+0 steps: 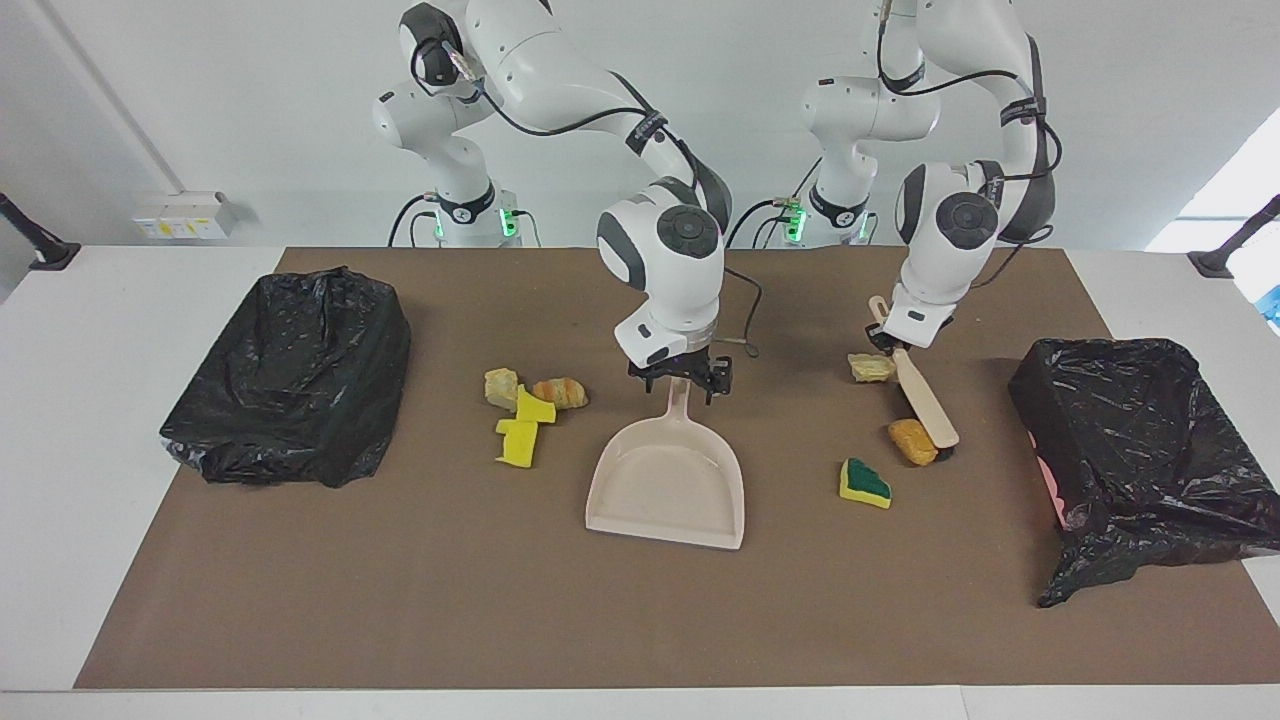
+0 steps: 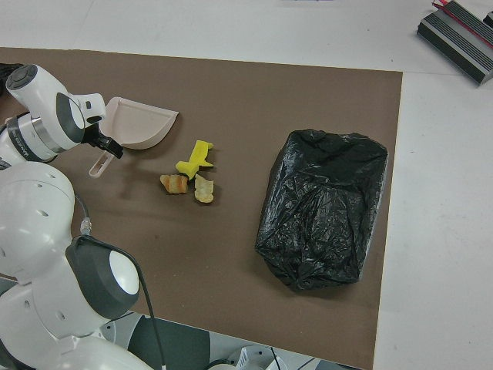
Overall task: Sweep and dump trash in bin
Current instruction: 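Grasp the dustpan with the right gripper and set it near the trash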
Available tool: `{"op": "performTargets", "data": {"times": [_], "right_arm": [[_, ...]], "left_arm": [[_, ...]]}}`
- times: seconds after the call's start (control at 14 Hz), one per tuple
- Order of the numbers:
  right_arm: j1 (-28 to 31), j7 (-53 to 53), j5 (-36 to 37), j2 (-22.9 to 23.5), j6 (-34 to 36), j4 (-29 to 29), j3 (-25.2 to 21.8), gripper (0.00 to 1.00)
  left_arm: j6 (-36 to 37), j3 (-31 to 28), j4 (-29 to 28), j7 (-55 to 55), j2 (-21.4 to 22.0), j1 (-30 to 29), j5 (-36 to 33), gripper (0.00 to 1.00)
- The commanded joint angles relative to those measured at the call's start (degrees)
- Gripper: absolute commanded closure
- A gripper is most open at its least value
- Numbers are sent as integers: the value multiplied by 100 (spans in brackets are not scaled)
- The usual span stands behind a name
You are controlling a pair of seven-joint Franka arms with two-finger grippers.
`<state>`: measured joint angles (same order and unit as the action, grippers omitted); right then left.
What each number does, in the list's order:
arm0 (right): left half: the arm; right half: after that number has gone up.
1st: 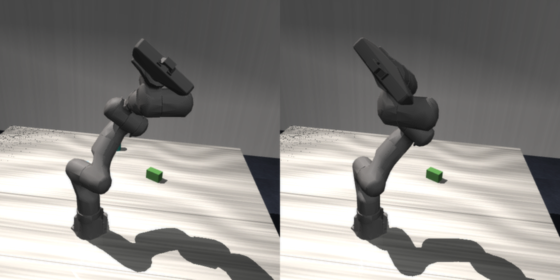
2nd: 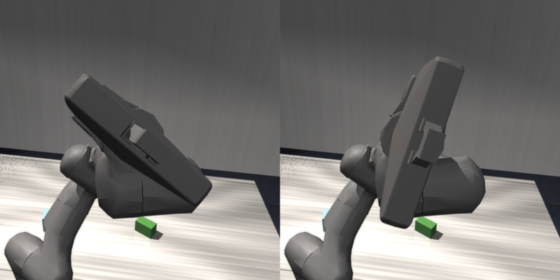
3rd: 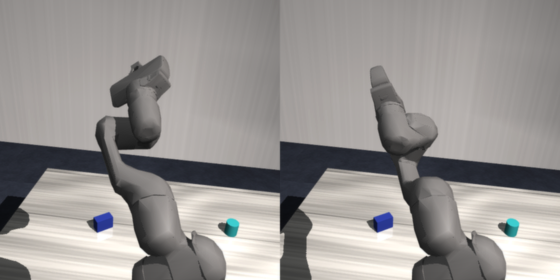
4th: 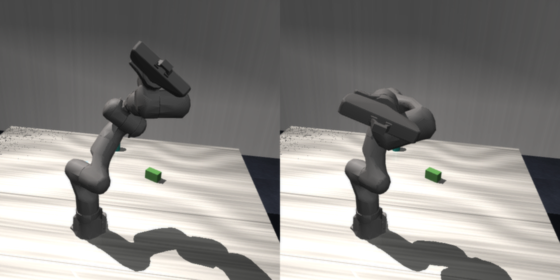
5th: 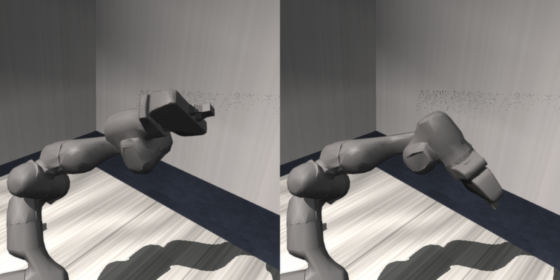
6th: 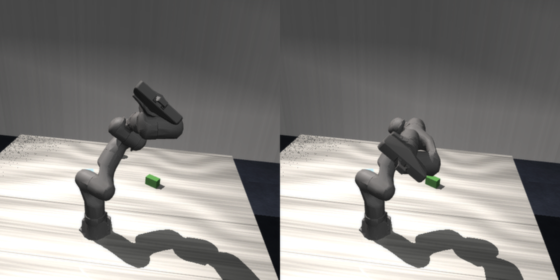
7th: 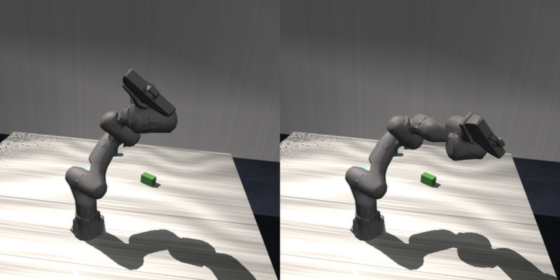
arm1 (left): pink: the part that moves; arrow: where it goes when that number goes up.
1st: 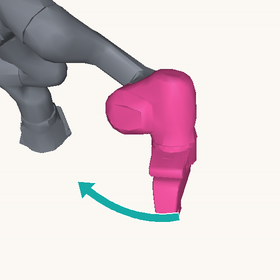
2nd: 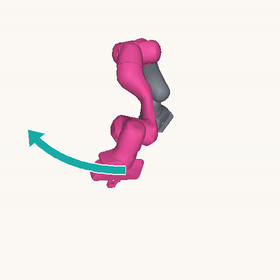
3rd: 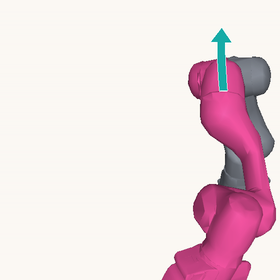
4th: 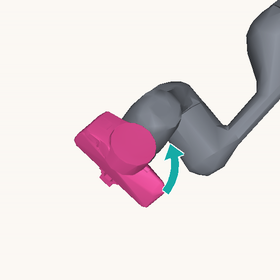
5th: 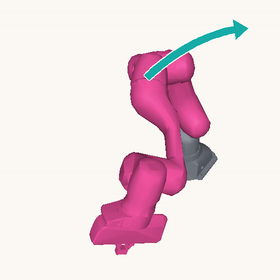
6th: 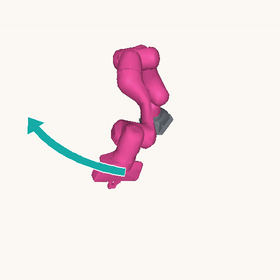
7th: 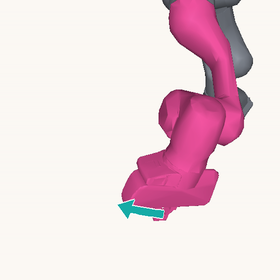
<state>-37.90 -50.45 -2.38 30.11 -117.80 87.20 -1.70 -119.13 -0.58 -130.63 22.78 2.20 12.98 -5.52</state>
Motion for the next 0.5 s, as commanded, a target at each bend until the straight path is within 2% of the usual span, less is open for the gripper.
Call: {"op": "performTargets", "data": {"times": [0.0, 0.07, 0.14, 0.29, 0.43], "right_arm": [[19, 88, -113, -259, 64, 341, 56, 43], [19, 105, -113, -303, 108, 385, 108, 75], [28, 140, -113, -312, 187, 377, 126, 99], [28, 315, -122, -312, 293, 359, 135, 100], [89, 1224, -122, -312, 284, 359, 187, 100]], "left_arm": [[590, -83, 739, -46, -133, 179, 244, 100], [828, -118, 941, -55, -106, 135, 244, 100], [995, -136, 1126, -72, -106, -4, 244, 100], [1024, -136, 1277, -151, -132, -312, 244, 100], [962, -118, 1268, -510, -150, -637, 244, 100]]}}
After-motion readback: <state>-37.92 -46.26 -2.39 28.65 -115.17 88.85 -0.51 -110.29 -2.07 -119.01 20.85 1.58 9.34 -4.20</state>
